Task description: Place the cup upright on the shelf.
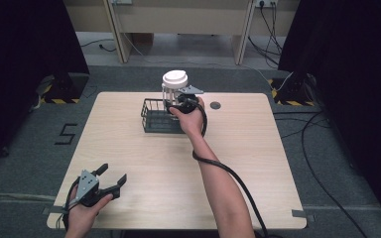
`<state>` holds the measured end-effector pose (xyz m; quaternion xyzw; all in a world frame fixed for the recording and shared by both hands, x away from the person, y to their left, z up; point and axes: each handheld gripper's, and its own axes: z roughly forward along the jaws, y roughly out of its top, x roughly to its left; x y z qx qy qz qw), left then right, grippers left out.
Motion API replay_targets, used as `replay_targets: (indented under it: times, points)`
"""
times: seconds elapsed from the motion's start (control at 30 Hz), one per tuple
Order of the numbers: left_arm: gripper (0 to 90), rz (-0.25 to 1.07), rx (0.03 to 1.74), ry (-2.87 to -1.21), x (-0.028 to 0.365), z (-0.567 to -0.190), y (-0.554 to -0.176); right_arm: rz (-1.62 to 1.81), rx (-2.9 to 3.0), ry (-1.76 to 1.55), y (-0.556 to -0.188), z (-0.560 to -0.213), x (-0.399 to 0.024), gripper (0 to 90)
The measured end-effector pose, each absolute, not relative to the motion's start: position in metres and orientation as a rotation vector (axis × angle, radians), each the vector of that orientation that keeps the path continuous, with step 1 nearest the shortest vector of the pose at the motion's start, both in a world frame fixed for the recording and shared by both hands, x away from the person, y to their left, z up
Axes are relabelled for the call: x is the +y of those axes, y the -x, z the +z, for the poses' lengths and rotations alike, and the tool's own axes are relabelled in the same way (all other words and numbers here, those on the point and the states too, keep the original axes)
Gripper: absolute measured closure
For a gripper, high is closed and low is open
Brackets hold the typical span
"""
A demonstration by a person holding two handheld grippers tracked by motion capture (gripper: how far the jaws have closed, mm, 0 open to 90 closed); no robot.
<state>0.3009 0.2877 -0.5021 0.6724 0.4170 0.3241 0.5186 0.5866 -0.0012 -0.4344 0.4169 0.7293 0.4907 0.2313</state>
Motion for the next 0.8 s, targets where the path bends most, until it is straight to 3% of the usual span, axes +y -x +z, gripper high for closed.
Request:
replay_targets:
  times: [0.8]
  points:
    - [19.3, 0.777, 0.995, -1.616, 0.286, -0.502, -0.301, 1.277, 2.061, -1.155, -0.579, -0.442, 0.001, 15.7]
